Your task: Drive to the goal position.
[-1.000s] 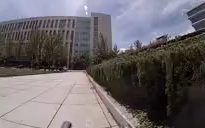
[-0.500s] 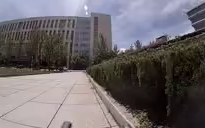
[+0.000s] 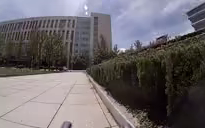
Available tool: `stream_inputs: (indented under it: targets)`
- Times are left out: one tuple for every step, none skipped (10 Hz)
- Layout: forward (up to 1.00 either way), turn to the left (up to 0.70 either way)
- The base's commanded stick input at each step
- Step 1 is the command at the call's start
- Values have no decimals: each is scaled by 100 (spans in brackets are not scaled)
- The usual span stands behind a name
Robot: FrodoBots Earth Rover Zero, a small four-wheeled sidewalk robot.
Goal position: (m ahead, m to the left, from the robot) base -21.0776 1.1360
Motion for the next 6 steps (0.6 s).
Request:
stream_inputs:
  targets:
    - [10,0]
    - [10,0]
    - [10,0]
    - [10,0]
    - [10,0]
    - [10,0]
